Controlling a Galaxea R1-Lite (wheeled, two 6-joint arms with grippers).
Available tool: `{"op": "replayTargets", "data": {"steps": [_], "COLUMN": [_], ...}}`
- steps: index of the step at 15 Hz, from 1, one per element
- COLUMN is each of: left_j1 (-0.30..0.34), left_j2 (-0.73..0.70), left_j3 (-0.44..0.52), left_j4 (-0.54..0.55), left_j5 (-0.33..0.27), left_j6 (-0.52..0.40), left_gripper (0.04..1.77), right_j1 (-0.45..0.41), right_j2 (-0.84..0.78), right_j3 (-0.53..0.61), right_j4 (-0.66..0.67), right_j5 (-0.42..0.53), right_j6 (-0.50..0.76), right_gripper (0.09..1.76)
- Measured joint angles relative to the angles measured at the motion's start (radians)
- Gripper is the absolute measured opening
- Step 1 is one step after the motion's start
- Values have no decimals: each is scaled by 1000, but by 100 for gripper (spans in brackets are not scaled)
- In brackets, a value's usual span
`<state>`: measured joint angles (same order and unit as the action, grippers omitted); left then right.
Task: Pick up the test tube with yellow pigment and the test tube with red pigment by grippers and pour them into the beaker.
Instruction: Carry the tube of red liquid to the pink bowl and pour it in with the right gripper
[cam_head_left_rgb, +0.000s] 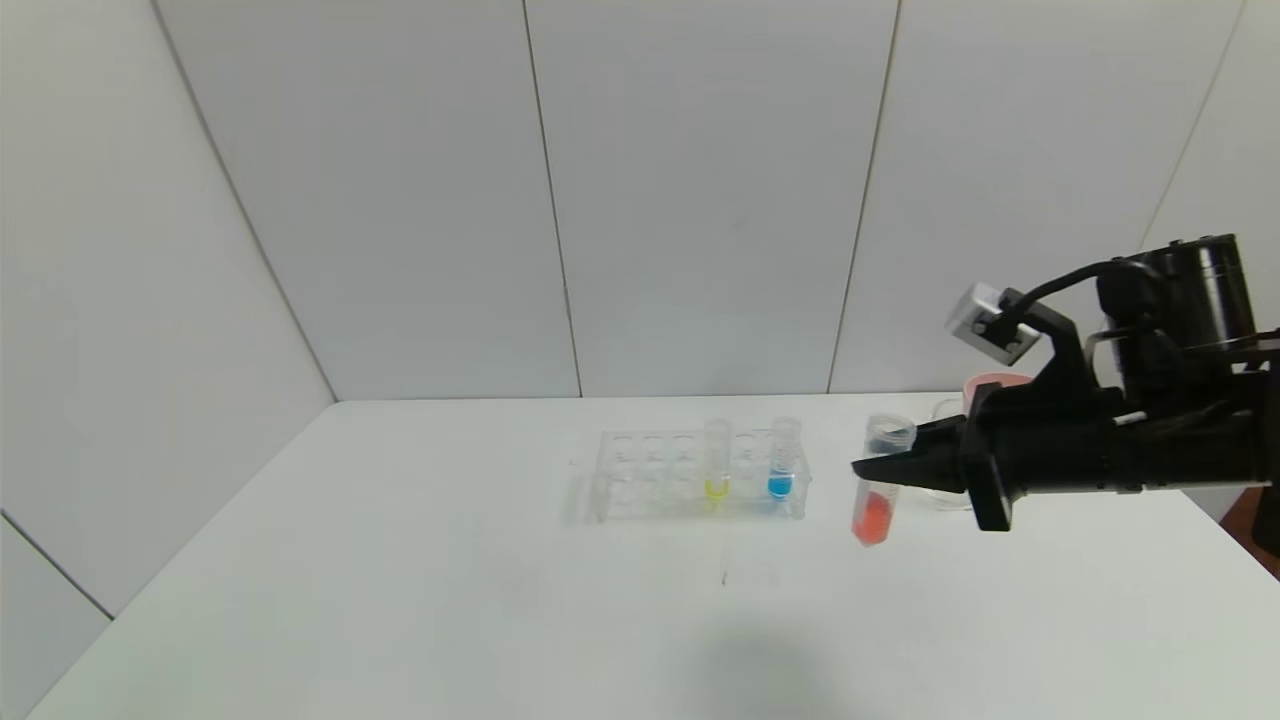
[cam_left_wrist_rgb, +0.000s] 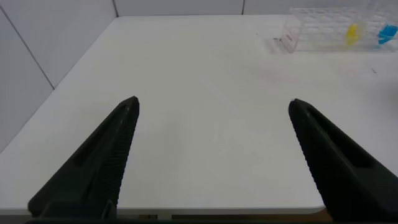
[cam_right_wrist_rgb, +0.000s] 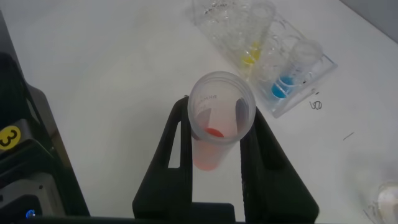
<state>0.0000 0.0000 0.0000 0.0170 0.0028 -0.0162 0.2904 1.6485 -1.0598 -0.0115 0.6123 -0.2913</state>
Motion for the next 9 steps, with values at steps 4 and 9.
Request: {"op": "replayTargets", "data": {"steps": [4, 9], "left_j1": [0, 0], "left_j2": [0, 0], "left_j3": [0, 0], "left_j4": [0, 0], "left_j5": [0, 0], "left_j6": [0, 0], "left_gripper": [172, 172], "right_j1": [-255, -468], "right_j2": [-4, 90], "right_j3": [-8, -108], "right_j4": [13, 104], "right_j5": [204, 267], "right_j6": [-173, -410], "right_gripper": [50, 50]}}
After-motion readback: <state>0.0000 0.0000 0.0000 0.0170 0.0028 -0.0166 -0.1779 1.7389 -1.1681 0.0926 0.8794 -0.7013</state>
